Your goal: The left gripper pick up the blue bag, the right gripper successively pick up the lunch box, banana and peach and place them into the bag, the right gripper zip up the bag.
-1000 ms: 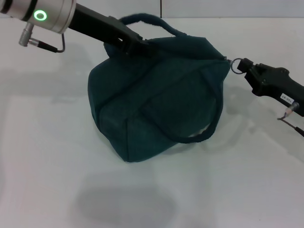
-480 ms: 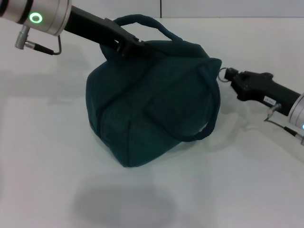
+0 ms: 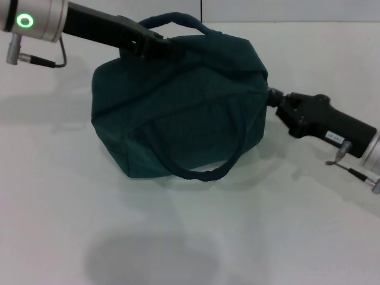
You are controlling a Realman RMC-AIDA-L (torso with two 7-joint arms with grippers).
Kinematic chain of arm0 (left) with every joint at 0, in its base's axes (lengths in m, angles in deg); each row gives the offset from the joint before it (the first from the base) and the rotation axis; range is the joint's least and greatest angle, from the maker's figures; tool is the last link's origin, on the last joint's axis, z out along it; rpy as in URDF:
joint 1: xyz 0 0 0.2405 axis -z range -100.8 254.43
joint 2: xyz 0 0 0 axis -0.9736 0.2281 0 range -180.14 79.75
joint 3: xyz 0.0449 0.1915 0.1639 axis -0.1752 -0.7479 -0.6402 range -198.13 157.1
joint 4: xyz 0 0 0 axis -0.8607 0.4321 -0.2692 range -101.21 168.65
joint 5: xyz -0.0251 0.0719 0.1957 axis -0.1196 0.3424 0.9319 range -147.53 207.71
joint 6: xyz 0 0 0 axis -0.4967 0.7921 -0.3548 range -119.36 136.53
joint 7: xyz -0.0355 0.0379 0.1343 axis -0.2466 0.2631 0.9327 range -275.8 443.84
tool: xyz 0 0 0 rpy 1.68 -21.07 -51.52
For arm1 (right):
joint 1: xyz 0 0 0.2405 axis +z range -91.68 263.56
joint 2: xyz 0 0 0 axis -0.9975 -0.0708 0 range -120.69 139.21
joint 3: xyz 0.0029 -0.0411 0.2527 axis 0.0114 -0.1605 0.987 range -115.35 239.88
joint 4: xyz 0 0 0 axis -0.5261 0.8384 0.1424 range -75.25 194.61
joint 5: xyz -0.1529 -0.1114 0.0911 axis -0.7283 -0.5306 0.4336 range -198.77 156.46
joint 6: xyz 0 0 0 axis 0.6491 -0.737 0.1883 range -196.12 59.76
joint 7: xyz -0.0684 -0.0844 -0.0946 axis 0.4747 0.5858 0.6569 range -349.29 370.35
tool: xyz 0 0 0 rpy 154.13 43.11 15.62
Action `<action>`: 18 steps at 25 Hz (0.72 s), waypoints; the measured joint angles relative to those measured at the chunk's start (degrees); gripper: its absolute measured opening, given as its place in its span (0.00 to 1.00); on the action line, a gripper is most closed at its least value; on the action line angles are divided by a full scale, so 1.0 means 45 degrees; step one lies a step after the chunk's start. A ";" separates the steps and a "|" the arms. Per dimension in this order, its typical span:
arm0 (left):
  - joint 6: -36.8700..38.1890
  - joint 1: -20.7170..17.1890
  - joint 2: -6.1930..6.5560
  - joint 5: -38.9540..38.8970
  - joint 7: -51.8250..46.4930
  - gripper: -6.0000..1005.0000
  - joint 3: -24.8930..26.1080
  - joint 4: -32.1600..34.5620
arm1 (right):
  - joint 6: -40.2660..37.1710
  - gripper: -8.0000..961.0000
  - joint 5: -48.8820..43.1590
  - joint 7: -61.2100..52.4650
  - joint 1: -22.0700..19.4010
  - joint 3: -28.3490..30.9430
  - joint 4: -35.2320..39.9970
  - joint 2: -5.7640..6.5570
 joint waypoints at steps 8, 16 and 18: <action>-0.0001 -0.0121 0.0063 0.0030 0.0012 0.05 0.0021 -0.0168 | 0.1382 0.02 0.0051 0.0080 0.0030 0.0563 -0.0059 -0.0007; 0.0002 -0.0118 0.0155 0.0025 0.0014 0.05 0.0022 -0.0182 | 0.2751 0.02 -0.0070 0.0086 0.0381 0.0068 -0.0103 -0.0032; 0.0002 -0.0118 0.0158 0.0023 0.0014 0.05 0.0023 -0.0192 | 0.2588 0.02 -0.0077 0.0087 0.0358 -0.0014 -0.0054 -0.0028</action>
